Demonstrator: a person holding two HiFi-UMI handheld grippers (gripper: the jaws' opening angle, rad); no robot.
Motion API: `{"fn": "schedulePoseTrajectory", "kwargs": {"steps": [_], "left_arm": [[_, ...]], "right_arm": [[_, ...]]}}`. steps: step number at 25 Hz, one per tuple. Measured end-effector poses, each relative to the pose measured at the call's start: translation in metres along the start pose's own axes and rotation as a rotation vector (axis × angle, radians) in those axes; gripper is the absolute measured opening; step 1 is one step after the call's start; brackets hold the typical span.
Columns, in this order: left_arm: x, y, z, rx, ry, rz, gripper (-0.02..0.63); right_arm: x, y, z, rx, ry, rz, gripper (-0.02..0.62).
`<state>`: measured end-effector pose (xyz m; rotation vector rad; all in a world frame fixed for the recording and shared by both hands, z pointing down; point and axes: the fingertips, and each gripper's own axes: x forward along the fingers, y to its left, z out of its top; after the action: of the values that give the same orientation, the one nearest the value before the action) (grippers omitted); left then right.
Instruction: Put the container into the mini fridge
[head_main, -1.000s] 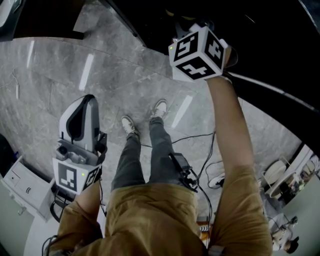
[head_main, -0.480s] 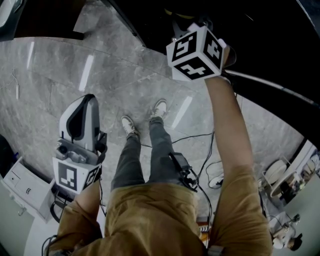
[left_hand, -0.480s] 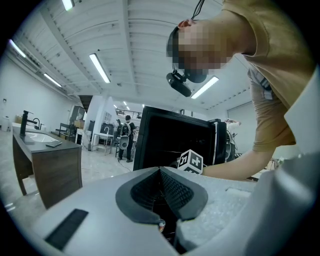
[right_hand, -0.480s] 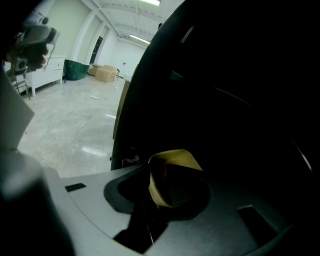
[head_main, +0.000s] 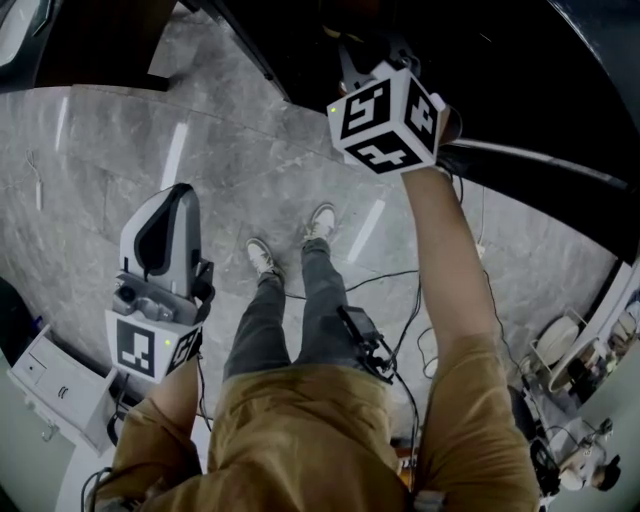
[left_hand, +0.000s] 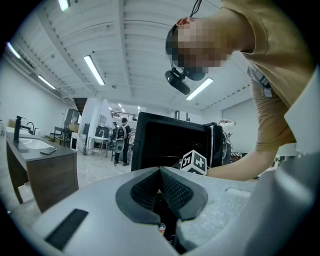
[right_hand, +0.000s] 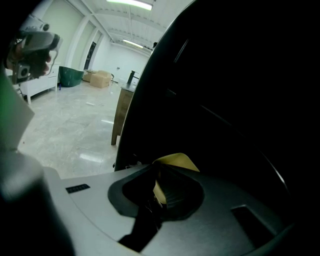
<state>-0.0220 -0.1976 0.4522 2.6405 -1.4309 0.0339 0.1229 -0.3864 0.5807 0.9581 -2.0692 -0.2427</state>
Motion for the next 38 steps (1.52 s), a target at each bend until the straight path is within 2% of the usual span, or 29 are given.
{"fn": "schedulePoseTrajectory", "kwargs": {"steps": [13, 17, 24, 38], "left_arm": [[-0.018, -0.007, 0.036, 0.03, -0.031, -0.03, 0.0], [-0.028, -0.005, 0.058, 0.052, -0.05, -0.029, 0.0], [-0.054, -0.002, 0.097, 0.074, -0.087, -0.032, 0.0], [-0.103, -0.014, 0.147, 0.099, -0.13, -0.031, 0.0]], "right_arm": [[-0.045, 0.019, 0.009, 0.066, -0.002, 0.001, 0.011], [-0.061, 0.026, 0.017, 0.102, -0.004, -0.002, 0.011], [-0.091, 0.034, 0.039, 0.133, -0.003, -0.022, 0.011], [-0.16, 0.055, 0.085, 0.186, -0.054, -0.039, 0.008]]}}
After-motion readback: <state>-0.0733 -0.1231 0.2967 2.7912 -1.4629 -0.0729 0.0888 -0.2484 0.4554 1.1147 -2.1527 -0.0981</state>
